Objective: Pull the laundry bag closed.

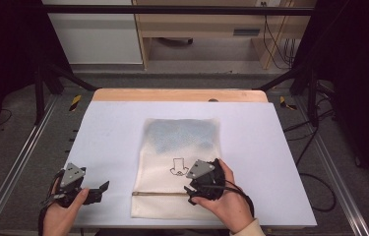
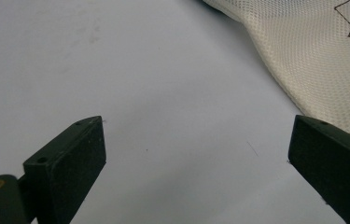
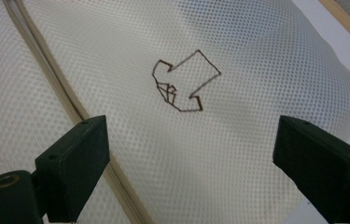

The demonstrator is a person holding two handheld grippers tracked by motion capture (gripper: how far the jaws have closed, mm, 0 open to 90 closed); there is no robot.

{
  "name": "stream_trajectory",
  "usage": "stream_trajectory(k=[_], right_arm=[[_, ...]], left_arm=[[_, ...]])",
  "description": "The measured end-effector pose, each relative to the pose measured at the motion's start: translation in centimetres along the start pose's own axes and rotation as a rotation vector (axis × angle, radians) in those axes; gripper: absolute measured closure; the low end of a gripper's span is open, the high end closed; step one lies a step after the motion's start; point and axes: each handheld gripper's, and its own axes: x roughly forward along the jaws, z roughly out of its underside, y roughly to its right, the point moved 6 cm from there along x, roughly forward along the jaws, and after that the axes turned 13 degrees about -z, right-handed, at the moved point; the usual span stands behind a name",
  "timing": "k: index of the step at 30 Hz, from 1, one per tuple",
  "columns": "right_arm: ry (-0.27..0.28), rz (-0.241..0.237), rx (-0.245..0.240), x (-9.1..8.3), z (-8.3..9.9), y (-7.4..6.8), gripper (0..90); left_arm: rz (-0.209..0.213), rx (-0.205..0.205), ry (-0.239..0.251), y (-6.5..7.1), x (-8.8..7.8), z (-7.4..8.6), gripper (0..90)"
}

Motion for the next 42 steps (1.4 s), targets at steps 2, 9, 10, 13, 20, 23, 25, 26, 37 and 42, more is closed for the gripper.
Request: stream_trajectory(k=[2,9,10,13,20,23,25,26,37,42], right_arm=[[-0.006,-0.022,-0.012,0.5,-0.8,-0.3,9.3],[-0.036,-0.089,-0.065,2.1,-3.5,-1.2,17.4],[-0.037,-0.097,-0.067,2.3,-3.8,-1.2,19.9],[-0.028,-0.113,-0.079,2.6,-4.6,-1.4,25.5],[0.006,-0.134,-0.120,3.0,-6.6,-2.1,36.6],[0.000,-0.160,-0.115,3.3,-6.9,-2.5,39.7],[-0.009,-0.184,-0.127,3.7,-7.1,-2.7,40.7],[-0.012,-0.194,-0.129,3.9,-7.3,-2.9,42.4],[-0.042,-0.281,-0.160,5.0,-8.5,-4.3,57.4],[-0.062,-0.324,-0.160,5.5,-8.6,-4.7,67.4]], left_arm=[[0.005,-0.012,0.005,0.0,0.1,0.0,4.0],[0.018,0.018,0.013,0.2,0.0,-0.1,5.0],[0.020,0.015,0.007,0.3,0.0,0.0,5.2],[0.021,0.005,-0.002,0.1,-0.1,0.1,5.2],[0.025,0.010,-0.004,0.0,-0.3,0.0,5.2],[0.029,0.007,-0.007,0.0,-0.3,0.1,5.2],[0.028,0.005,0.001,0.0,-0.4,-0.1,5.2],[0.032,0.007,0.006,0.0,-0.4,-0.2,5.2],[0.058,0.009,-0.024,0.2,-0.5,0.1,6.2],[0.074,0.002,-0.013,0.4,-0.5,-0.1,6.4]])
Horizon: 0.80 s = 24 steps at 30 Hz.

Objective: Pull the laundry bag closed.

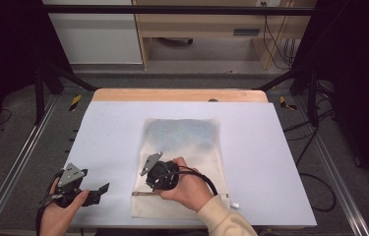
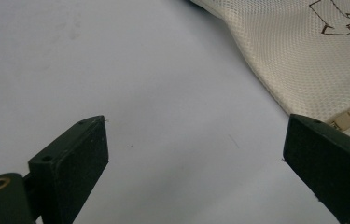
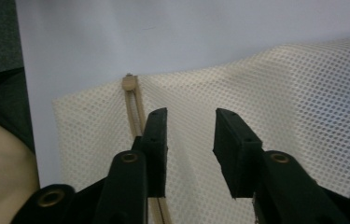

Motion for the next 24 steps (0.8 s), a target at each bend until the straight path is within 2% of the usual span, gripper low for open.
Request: stream_trajectory(k=[2,4,7,9,13,15,16,17,21,24], right_arm=[[0.010,-0.029,0.010,0.2,-0.1,-0.1,69.7],[0.009,-0.034,0.006,0.2,-0.2,-0.2,71.7],[0.013,-0.069,0.007,0.5,-0.3,-0.6,73.0],[0.005,-0.090,-0.011,1.4,-0.8,-1.1,74.6],[-0.007,-0.109,-0.020,2.5,-1.2,-1.5,75.2],[-0.016,-0.124,-0.015,3.3,-1.4,-1.7,74.8],[-0.019,-0.148,-0.013,4.0,-1.8,-2.1,73.3],[-0.019,-0.148,-0.013,4.0,-1.8,-2.1,73.3],[-0.047,-0.167,-0.011,4.9,-2.3,-2.1,71.6],[-0.080,-0.174,0.008,5.7,-2.3,-1.8,71.5]], left_arm=[[0.006,0.010,-0.001,0.2,0.0,-0.1,6.5],[0.025,0.022,0.005,0.6,0.0,-0.2,6.6],[0.036,0.024,0.002,0.9,0.2,-0.1,6.6],[0.038,0.023,0.001,0.9,0.1,-0.1,7.0],[0.017,0.009,-0.005,0.3,-0.3,0.0,8.2],[0.008,-0.016,-0.003,-0.1,-0.4,0.1,8.2],[0.006,-0.025,0.000,-0.3,-0.5,0.1,8.1],[0.003,-0.027,0.002,-0.4,-0.5,0.1,8.1],[0.014,-0.051,0.008,-0.5,-0.5,0.0,8.1],[0.022,-0.053,0.009,-0.4,-0.6,0.0,8.0]])
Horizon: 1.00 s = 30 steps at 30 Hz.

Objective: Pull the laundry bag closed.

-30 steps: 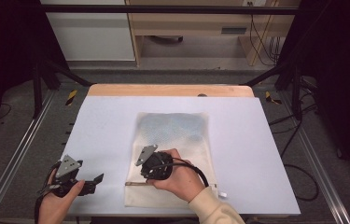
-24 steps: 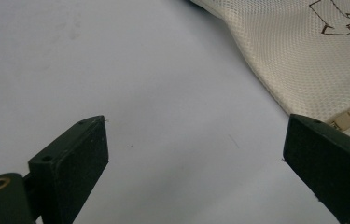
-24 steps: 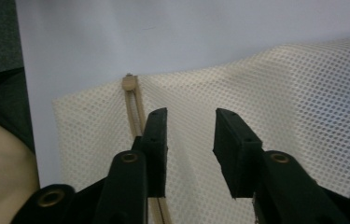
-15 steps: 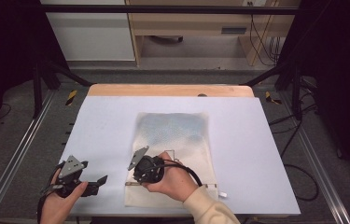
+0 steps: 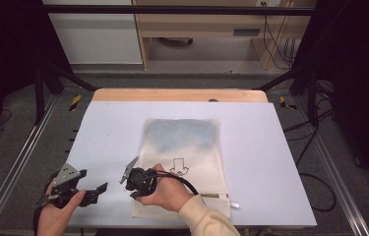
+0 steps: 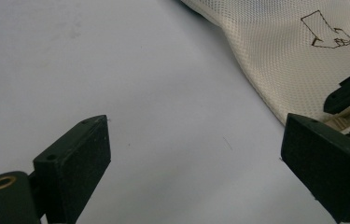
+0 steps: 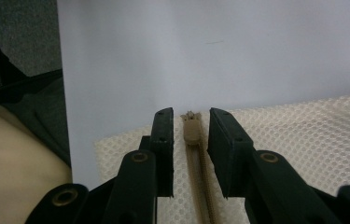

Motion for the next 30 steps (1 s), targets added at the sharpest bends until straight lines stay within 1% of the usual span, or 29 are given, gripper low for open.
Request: stream_trajectory(k=[2,3,5,6,8,9,10,11,13,14,16,18,20,21,24,27,29,30], right_arm=[[-0.015,-0.006,0.004,0.3,0.0,0.1,71.5],[-0.021,-0.006,0.005,0.4,0.0,0.2,71.6],[-0.037,-0.005,0.011,0.6,0.0,0.3,73.3],[-0.043,-0.005,0.013,0.8,0.0,0.4,74.7],[-0.063,-0.002,0.012,1.0,0.0,0.4,80.6],[-0.064,0.005,0.009,1.0,0.0,0.4,81.3],[-0.055,0.004,0.015,0.9,-0.1,0.4,81.5],[-0.054,-0.003,0.011,0.8,-0.2,0.4,81.6],[-0.052,-0.001,0.006,0.5,-0.4,0.2,81.6],[-0.054,0.003,0.006,0.3,-0.5,0.1,81.6],[-0.056,0.005,0.001,-0.1,-0.7,0.1,81.7],[-0.061,0.001,-0.004,-0.4,-0.9,0.0,81.7],[-0.063,-0.003,-0.004,-0.7,-1.0,-0.1,81.8],[-0.065,-0.007,-0.010,-0.9,-1.1,-0.1,81.8],[-0.068,-0.013,-0.009,-1.6,-1.2,-0.2,81.8],[-0.071,-0.022,-0.007,-1.8,-1.3,-0.2,81.8],[-0.071,-0.017,-0.007,-2.0,-1.3,-0.1,81.8],[-0.070,-0.024,-0.008,-2.1,-1.3,-0.1,81.7]], left_arm=[[0.002,-0.006,0.007,0.1,-0.2,-0.1,8.1],[0.002,0.004,0.011,0.1,-0.3,-0.1,8.0],[0.007,-0.001,0.016,0.3,-0.5,-0.2,6.7],[0.015,0.004,0.009,0.5,-0.6,-0.1,6.6],[0.023,-0.002,0.006,0.7,-0.7,0.0,6.6],[0.032,-0.005,0.005,0.9,-0.8,0.0,6.6],[0.045,-0.011,0.004,1.1,-0.9,0.0,6.6],[0.057,-0.014,0.002,1.3,-1.0,0.0,6.9],[0.090,0.000,-0.010,1.9,-0.9,0.1,11.4],[0.102,0.013,-0.019,2.2,-0.9,0.2,12.1],[0.122,0.023,-0.026,2.9,-0.9,0.2,13.6],[0.148,0.022,-0.031,3.4,-0.9,0.2,14.0],[0.162,0.022,-0.032,3.8,-0.8,0.3,14.3],[0.166,0.029,-0.037,4.0,-0.8,0.3,15.9],[0.200,0.016,-0.032,4.5,-0.9,0.3,17.1],[0.219,0.033,-0.030,5.0,-0.9,0.3,17.1],[0.237,0.036,-0.029,5.4,-0.9,0.3,17.1],[0.241,0.039,-0.029,5.6,-0.9,0.3,17.2]])
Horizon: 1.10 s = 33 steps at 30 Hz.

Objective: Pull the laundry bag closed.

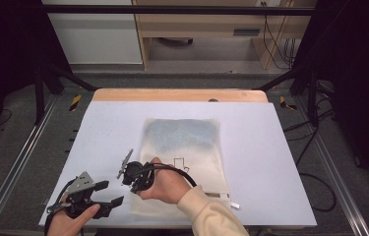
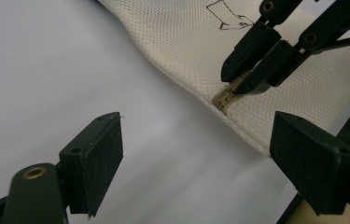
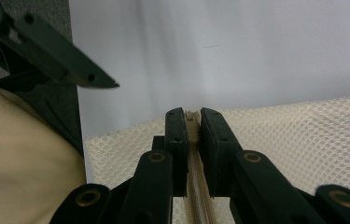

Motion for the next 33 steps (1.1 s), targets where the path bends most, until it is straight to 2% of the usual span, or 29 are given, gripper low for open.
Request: stream_trajectory(k=[3,8,14,16,21,33], right_arm=[[0.003,0.002,0.000,-0.2,0.0,0.0,81.7],[0.017,0.002,0.001,-0.4,-0.1,0.1,81.8],[0.015,0.002,-0.006,-0.4,-0.1,0.0,81.8],[0.018,0.002,-0.002,-0.5,-0.1,-0.1,81.8],[0.032,0.002,-0.008,-0.6,-0.2,-0.1,81.9],[0.047,0.000,-0.012,-1.1,-0.2,-0.2,81.9]], left_arm=[[0.033,-0.004,-0.009,0.6,0.5,0.1,17.7],[0.056,-0.009,-0.011,1.4,1.2,0.2,17.6],[0.107,-0.056,-0.004,2.1,2.1,-0.1,20.7],[0.108,-0.062,-0.012,2.2,2.4,-0.1,21.8],[0.112,-0.063,-0.033,2.4,3.2,0.1,27.3],[0.205,-0.108,-0.052,3.0,4.0,0.3,43.4]])
